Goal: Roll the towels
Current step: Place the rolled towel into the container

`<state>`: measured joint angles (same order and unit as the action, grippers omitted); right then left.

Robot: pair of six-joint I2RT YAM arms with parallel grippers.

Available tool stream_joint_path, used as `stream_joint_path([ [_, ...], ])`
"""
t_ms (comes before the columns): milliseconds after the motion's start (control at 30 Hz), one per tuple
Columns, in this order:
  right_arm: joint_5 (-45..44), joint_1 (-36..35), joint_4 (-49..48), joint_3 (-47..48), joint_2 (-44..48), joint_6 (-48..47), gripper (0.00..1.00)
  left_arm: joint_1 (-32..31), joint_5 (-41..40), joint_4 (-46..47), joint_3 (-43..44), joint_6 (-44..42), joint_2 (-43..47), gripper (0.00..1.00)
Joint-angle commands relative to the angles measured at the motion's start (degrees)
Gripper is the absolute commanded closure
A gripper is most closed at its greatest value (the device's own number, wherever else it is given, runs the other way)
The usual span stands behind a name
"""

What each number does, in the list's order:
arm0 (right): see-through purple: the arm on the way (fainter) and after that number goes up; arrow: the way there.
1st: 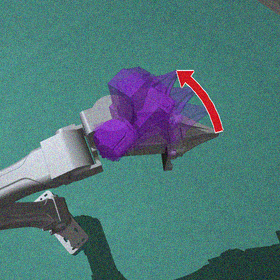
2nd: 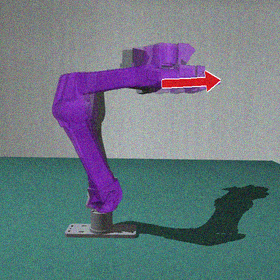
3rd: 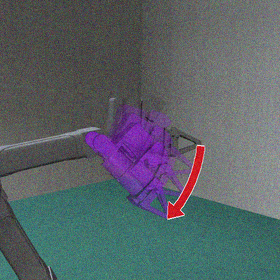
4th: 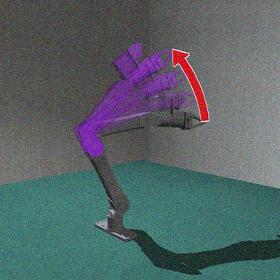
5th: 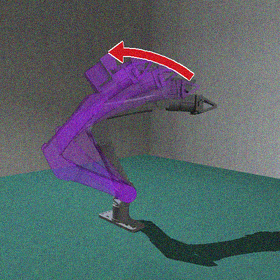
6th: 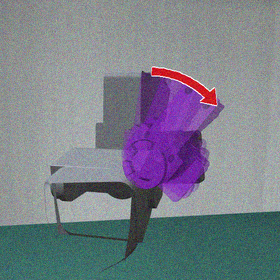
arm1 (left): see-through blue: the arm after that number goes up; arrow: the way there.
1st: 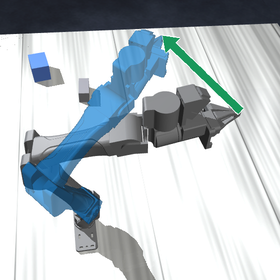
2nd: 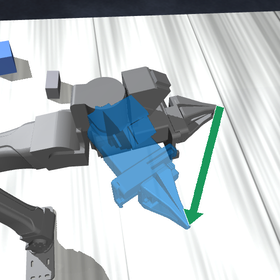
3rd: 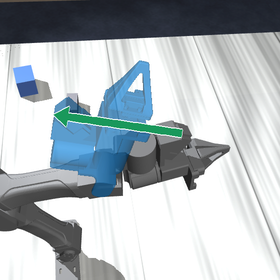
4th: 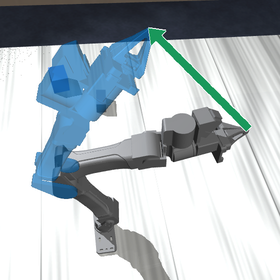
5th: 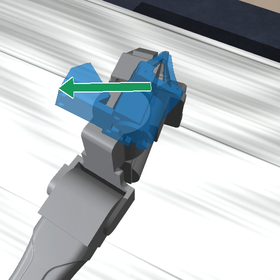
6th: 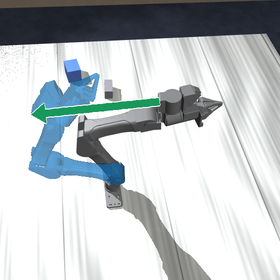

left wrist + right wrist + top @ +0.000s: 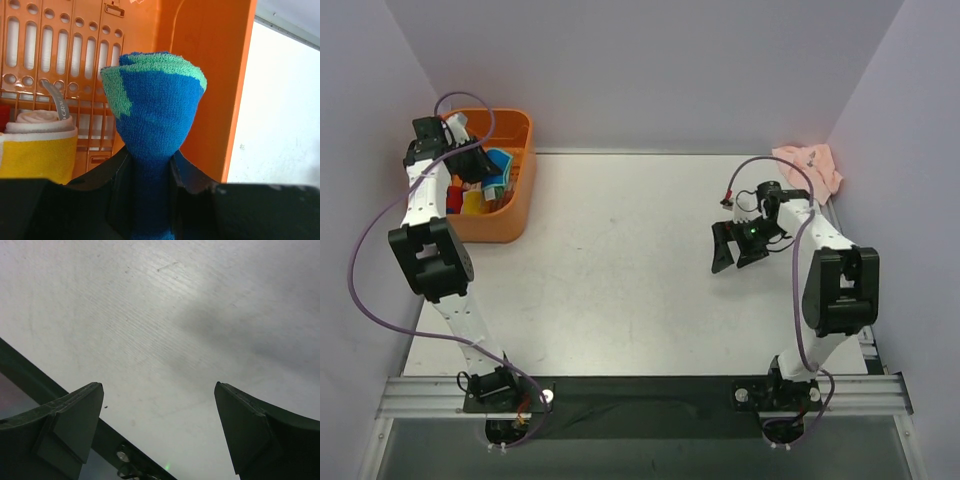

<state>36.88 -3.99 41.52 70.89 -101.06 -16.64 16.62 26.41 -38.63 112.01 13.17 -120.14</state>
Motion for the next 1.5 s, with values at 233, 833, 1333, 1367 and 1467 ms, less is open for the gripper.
stream_joint_path([
  [233,-7.6,2.5,3.2,-2.5,11.7,-12.4,0.00,4.5,5.2,14.9,-4.1,-1.7,8.0,1.00],
  [833,-7.0,2.5,4.4,-1.6,10.5,-11.7,0.00,1.4,2.6,17.2,-10.9,-2.3,8.2,1.00],
  [1333,-9.5,2.5,6.9,-0.2,11.4,-12.0,0.00,-5.2,-14.7,10.9,-16.4,-9.8,2.8,1.00],
  [1367,-9.7,2.5,6.9,-0.2,11.3,-12.1,0.00,-5.4,-15.5,10.5,-16.4,-10.3,2.1,1.00],
  [1467,-10.2,2.5,6.9,-0.2,11.3,-12.3,0.00,-5.8,-18.5,10.6,-17.0,-12.2,1.0,1.00],
])
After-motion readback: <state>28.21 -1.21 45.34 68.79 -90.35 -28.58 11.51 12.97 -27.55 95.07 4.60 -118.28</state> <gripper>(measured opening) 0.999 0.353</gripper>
